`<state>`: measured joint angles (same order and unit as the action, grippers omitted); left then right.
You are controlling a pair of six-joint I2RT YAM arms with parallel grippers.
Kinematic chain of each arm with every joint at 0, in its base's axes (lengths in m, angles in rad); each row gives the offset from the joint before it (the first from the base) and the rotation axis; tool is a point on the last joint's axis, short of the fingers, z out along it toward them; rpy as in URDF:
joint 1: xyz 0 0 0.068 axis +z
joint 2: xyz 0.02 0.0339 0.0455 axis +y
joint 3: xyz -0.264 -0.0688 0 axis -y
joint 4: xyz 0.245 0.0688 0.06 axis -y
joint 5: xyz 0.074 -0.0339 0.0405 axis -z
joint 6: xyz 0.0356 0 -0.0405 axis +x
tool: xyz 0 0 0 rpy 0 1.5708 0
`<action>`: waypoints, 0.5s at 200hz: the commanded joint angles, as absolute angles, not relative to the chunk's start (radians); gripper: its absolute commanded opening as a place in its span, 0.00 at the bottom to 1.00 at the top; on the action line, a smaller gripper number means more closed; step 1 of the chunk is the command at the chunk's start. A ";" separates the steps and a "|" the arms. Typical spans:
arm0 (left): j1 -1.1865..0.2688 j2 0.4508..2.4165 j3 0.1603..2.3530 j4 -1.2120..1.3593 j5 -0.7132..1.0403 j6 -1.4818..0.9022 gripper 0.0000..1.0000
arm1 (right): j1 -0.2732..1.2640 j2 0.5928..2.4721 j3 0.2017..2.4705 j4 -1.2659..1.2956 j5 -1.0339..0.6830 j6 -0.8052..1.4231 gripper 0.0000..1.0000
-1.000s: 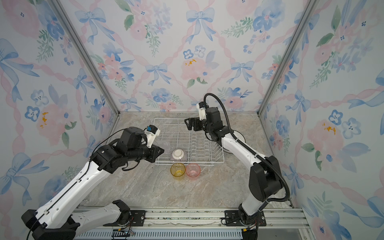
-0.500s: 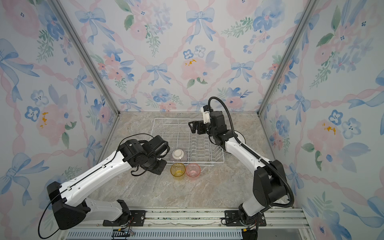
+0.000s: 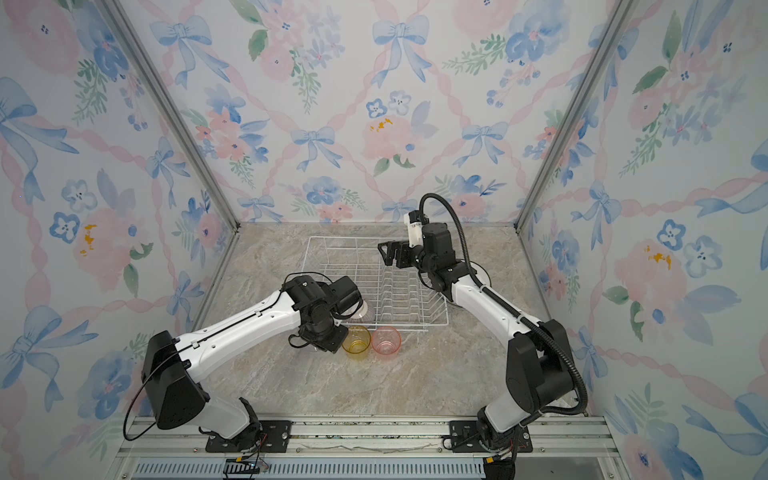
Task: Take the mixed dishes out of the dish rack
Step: 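Lower the clear glass onto the table beside the yellow glass with the left gripper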
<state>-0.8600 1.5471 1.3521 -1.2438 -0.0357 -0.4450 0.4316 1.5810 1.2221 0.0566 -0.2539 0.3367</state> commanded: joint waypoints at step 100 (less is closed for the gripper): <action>-0.789 1.639 1.252 -1.106 0.051 -0.298 0.00 | 0.426 1.542 1.206 0.046 -0.245 0.339 0.97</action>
